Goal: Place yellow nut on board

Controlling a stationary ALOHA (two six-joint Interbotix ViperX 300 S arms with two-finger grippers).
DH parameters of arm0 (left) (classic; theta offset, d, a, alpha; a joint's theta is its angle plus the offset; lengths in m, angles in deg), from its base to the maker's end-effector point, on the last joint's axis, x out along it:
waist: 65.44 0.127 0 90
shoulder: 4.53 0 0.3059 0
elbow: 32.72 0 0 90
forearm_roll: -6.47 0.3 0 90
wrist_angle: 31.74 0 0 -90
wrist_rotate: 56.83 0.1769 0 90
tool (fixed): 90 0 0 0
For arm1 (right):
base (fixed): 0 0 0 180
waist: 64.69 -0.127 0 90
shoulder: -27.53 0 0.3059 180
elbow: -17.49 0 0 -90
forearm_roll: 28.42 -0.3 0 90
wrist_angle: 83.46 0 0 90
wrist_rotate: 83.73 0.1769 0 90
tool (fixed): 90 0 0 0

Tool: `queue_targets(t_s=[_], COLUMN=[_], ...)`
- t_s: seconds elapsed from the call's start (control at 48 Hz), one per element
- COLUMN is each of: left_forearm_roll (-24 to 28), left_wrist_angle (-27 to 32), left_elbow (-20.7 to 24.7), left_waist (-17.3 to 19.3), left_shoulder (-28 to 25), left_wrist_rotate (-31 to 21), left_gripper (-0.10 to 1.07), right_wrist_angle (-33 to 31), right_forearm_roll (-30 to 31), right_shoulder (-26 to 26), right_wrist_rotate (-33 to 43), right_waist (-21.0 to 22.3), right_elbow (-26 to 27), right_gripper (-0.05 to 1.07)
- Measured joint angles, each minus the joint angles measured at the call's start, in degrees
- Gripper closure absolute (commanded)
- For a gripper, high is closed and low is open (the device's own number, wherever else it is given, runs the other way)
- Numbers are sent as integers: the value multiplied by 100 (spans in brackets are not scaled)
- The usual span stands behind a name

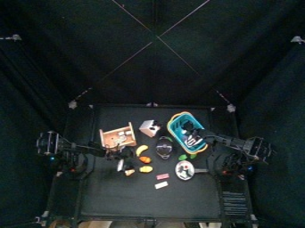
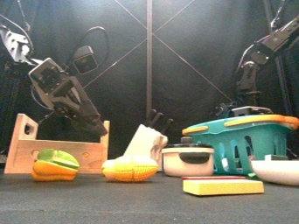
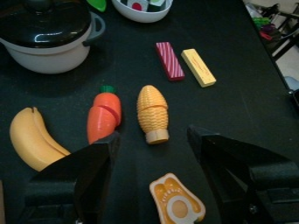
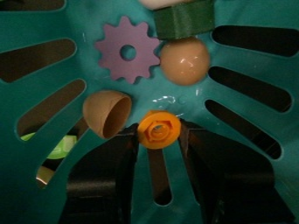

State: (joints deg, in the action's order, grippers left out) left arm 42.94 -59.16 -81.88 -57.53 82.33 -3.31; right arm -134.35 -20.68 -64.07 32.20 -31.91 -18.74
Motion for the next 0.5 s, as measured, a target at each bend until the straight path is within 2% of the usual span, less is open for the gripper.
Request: queue_targets(t_s=[0.292,0.5], left_forearm_roll=[0,0], left_wrist_angle=[0,9], left_elbow=[0,0], left_waist=[0,0], left_shoulder=[9,9], left_wrist_rotate=[0,-9], left_gripper=[2,2], right_wrist_angle=[-308,-325], right_forearm_roll=[9,-167], right_shoulder=[-396,-782], right_wrist_rotate=[0,9], right_waist=[-44,-299], right_elbow=[229,439], right_gripper=[43,43])
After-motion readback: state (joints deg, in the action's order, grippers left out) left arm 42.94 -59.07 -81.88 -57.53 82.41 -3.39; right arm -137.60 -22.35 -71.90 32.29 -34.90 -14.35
